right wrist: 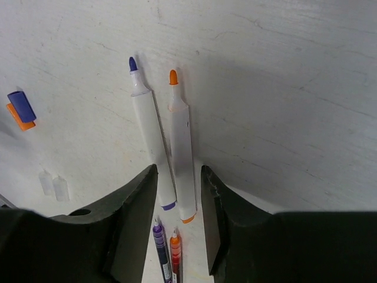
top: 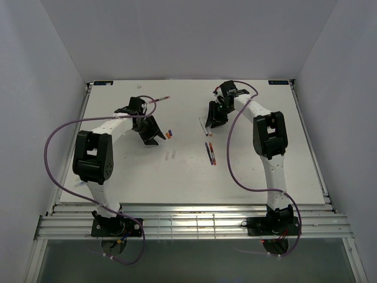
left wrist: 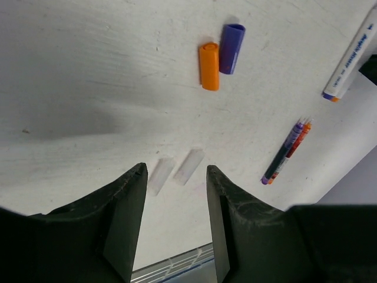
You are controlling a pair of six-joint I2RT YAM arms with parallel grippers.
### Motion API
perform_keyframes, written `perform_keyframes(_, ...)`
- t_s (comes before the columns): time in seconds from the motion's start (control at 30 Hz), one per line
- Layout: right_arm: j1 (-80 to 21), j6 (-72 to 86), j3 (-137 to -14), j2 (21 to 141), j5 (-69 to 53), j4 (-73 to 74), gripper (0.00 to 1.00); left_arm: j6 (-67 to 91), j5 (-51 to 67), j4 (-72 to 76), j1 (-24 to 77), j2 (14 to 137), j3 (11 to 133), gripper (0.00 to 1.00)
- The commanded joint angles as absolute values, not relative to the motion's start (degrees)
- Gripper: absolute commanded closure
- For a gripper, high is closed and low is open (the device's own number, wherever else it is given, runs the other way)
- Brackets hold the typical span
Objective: Open the pen caps
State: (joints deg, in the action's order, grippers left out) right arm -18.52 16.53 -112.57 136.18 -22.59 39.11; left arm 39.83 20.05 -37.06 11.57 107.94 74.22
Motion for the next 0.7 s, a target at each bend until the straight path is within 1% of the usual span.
perform_keyframes(0.0, -18.8, 15.7, -110.9, 132.1, -18.4, 40.6, 0.57, 38.8, 18.6, -36.3, 11.8, 100.6, 73.3, 0.44)
perform_keyframes(0.2, -18.8, 14.5, -105.6, 123.5, -12.8, 40.5, 0.52, 36.6, 16.3, -39.6, 11.8, 94.2, 73.6, 0.41)
perform_keyframes(0.3, -18.8, 16.0, -100.6, 117.7, -12.6, 40.3, 0.51, 35.3, 13.9, -41.8, 11.8, 92.0, 74.8, 0.38)
perform_keyframes(0.33, -19.0, 16.7, -97.1, 116.1, -12.7, 39.9, 0.50, 35.1, 12.6, -42.1, 11.8, 91.5, 75.0, 0.37)
perform_keyframes(0.43, -20.3, 18.9, -90.6, 105.3, -14.6, 37.3, 0.49, 33.5, 11.1, -42.4, 11.7, 90.4, 75.8, 0.35)
perform_keyframes(0.47, -20.8, 19.3, -86.3, 102.9, -15.4, 35.9, 0.48, 32.8, 10.4, -42.2, 11.7, 90.3, 76.4, 0.35)
perform_keyframes(0.57, -23.5, 20.2, -80.4, 95.1, -16.1, 35.9, 0.48, 31.5, 8.1, -41.7, 11.4, 90.9, 77.8, 0.34)
perform_keyframes(0.67, -25.5, 20.5, -78.9, 89.5, -16.1, 38.5, 0.48, 31.4, 7.0, -39.3, 10.5, 92.0, 79.2, 0.34)
